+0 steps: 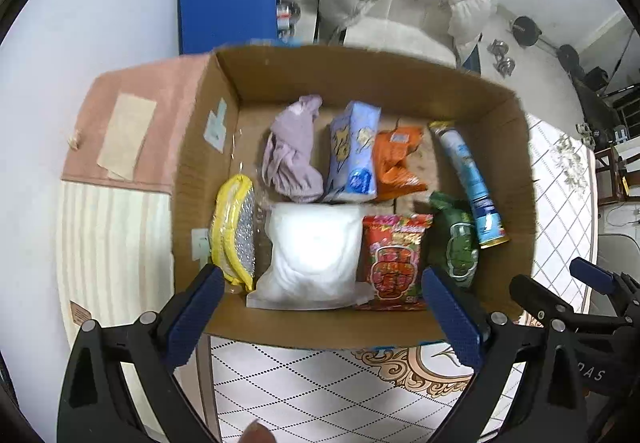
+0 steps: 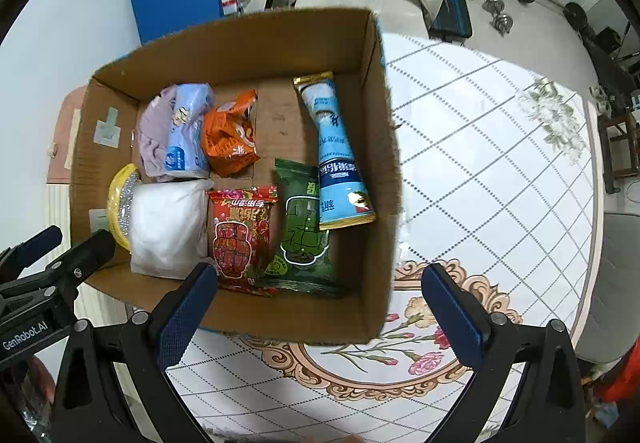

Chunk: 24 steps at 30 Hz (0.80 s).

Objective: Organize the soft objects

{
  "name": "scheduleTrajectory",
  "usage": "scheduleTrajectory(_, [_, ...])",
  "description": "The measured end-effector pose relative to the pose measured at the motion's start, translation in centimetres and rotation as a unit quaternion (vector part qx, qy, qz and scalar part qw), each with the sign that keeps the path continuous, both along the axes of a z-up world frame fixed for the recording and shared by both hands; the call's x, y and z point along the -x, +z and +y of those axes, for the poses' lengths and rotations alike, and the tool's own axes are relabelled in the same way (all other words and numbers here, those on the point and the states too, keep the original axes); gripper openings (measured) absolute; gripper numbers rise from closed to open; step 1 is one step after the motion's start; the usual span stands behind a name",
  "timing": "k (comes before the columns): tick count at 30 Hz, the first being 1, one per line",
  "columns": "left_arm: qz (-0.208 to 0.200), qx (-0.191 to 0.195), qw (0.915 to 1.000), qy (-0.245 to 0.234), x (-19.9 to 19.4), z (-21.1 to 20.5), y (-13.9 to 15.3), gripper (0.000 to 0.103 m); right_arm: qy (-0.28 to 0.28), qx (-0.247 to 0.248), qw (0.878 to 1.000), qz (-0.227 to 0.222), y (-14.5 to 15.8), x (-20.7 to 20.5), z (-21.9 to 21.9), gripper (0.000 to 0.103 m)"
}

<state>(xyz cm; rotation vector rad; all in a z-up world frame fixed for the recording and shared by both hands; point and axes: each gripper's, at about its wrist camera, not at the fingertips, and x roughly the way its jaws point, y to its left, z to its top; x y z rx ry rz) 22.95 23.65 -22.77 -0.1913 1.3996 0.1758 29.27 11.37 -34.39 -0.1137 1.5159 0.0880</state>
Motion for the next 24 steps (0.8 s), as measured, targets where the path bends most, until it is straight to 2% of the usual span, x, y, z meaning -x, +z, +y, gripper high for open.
scheduleTrajectory(5, [-0.047, -0.018, 0.9987, -0.012, 2.1, -1.8, 3.9, 0.101, 0.006, -0.004, 0.999, -0.052, 4.5, 2.4, -0.6, 0.103])
scheduleTrajectory(12, [-0.11, -0.038, 0.9927, -0.034, 6.9, -4.4, 10.3, 0.101, 0.017, -0.006, 0.992, -0.124, 11.7, 7.9, -1.6, 0.103])
scheduleTrajectory(18, [-0.151, -0.025, 0.9878, -0.027, 10.9, -5.2, 14.6, 0.101, 0.014, -0.016, 0.986, -0.168, 17.2, 12.9, -2.5, 0.103])
scheduleTrajectory(24, [-0.183, -0.028, 0.9826, -0.021, 14.4, -5.4, 18.5, 0.101, 0.014, -0.025, 0.978, -0.209, 21.9, 16.9, -2.9, 0.103])
